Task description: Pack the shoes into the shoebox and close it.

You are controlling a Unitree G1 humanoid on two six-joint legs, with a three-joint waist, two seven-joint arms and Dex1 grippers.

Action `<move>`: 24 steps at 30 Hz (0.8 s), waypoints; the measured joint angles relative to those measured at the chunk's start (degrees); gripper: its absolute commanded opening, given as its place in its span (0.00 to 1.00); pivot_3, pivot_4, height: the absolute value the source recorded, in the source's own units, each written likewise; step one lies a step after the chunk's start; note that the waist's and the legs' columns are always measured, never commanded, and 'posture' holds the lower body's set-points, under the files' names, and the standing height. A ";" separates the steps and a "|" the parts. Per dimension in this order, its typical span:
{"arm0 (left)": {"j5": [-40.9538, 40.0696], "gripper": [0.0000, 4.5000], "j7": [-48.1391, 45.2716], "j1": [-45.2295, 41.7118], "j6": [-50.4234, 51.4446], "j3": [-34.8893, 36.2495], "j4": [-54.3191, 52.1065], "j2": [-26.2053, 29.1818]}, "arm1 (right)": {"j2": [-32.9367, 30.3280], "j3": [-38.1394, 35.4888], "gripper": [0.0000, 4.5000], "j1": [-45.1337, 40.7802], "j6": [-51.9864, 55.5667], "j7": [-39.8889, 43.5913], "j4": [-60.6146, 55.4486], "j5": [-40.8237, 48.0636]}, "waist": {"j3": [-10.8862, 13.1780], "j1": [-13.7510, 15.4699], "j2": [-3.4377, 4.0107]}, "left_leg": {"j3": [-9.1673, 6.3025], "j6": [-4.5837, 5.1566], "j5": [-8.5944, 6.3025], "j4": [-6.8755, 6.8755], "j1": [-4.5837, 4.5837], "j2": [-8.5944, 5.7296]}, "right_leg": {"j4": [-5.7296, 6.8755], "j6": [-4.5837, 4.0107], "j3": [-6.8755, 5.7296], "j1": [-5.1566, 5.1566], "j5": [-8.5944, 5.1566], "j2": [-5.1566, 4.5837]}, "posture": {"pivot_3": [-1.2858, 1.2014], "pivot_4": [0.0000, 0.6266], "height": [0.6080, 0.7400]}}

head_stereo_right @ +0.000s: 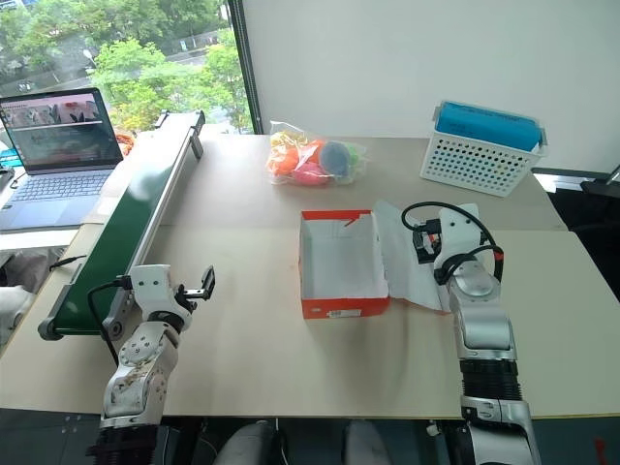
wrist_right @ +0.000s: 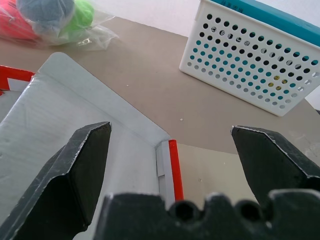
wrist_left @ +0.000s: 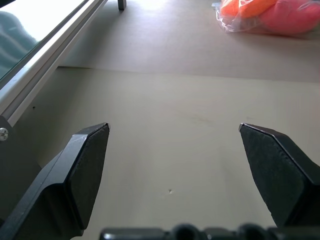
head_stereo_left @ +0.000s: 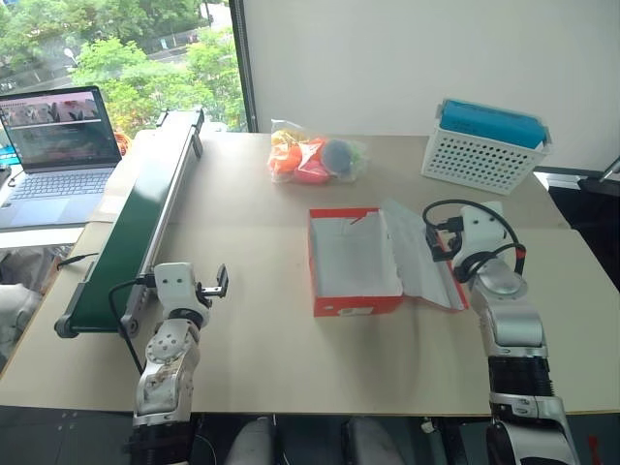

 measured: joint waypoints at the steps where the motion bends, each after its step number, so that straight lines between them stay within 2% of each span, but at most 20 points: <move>1: 0.00 0.99 0.00 0.00 0.00 0.00 0.00 0.00 | 0.00 0.00 1.00 0.00 0.00 0.00 0.00 0.00 | 0.00 0.00 0.00 | 0.00 0.00 0.00 0.00 0.00 0.00 | 0.00 0.00 0.00 0.00 0.00 0.00 | 0.52 0.24 1.00; 6: 0.87 0.99 -1.41 -1.63 -0.02 -1.68 0.47 0.90 | 1.46 -0.50 1.00 0.00 0.01 -0.53 -0.04 0.46 | 0.00 0.02 0.00 | 0.00 0.00 0.00 0.01 -0.01 -0.01 | 0.00 0.00 0.00 0.00 0.00 0.00 | 0.52 0.24 1.00; 10: 1.42 0.99 -3.53 -1.74 -1.53 -3.83 -1.86 1.90 | 3.61 -1.61 1.00 -2.09 2.51 1.85 -1.67 6.12 | 0.01 -0.29 0.01 | 0.01 0.00 0.00 0.00 -0.02 0.01 | 0.02 0.00 0.02 -0.04 0.00 0.01 | 0.52 0.24 1.00; 14: 0.14 0.99 -3.16 -1.60 -1.27 -1.55 -7.57 2.53 | 4.93 0.11 1.00 -10.06 12.44 13.10 -11.79 21.21 | 0.04 -1.20 0.06 | -0.07 -0.01 0.00 -0.03 -0.05 0.09 | 0.06 -0.01 -0.02 -0.10 0.00 -0.01 | 0.52 0.24 1.00; 19: -4.59 0.99 -2.40 -0.41 2.39 8.38 -8.82 5.47 | -0.51 9.72 1.00 -13.04 21.82 27.63 -19.39 30.96 | 0.04 -1.15 0.03 | -0.21 0.05 -0.03 0.00 -0.05 0.03 | 0.01 -0.01 -0.18 0.05 0.01 -0.09 | 0.52 0.24 1.00; 24: -6.93 0.99 -3.88 3.40 6.33 12.76 -8.62 9.07 | -2.48 18.98 1.00 -10.94 21.18 33.67 -18.72 28.88 | 0.06 -0.54 -0.04 | -0.21 0.06 -0.03 0.05 -0.08 0.01 | -0.04 -0.01 -0.18 -0.01 0.01 -0.19 | 0.52 0.24 1.00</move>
